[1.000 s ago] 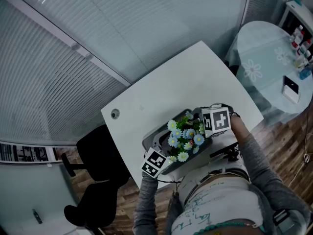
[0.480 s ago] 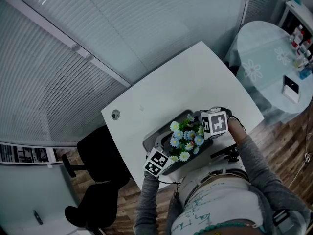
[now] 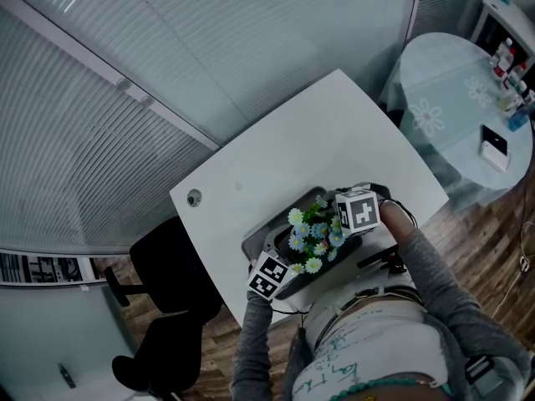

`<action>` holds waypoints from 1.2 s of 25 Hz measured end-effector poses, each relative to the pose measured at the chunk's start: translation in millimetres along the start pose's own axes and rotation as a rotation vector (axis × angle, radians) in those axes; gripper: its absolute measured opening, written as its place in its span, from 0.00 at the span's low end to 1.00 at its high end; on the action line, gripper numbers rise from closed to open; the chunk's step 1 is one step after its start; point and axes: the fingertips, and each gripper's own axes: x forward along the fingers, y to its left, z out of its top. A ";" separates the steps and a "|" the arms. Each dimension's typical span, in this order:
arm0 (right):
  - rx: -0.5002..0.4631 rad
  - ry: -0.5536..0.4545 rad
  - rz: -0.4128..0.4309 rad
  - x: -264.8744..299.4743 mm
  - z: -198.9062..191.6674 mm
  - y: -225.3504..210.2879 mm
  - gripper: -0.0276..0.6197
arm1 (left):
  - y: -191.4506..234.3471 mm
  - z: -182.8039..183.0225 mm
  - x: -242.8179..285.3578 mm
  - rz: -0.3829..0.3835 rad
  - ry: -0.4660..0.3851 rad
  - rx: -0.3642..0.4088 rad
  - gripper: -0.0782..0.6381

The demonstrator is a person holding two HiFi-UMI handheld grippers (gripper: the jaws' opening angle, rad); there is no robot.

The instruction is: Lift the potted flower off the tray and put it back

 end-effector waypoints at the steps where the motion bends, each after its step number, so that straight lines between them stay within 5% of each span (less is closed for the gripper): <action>1: 0.000 0.001 -0.001 1.4 -0.8 -0.1 0.60 | 0.1 -1.3 0.9 0.000 0.003 0.000 0.71; 30: -0.003 -0.080 -0.005 11.7 -2.2 -5.7 0.60 | 5.4 -13.2 5.6 0.005 0.000 -0.018 0.71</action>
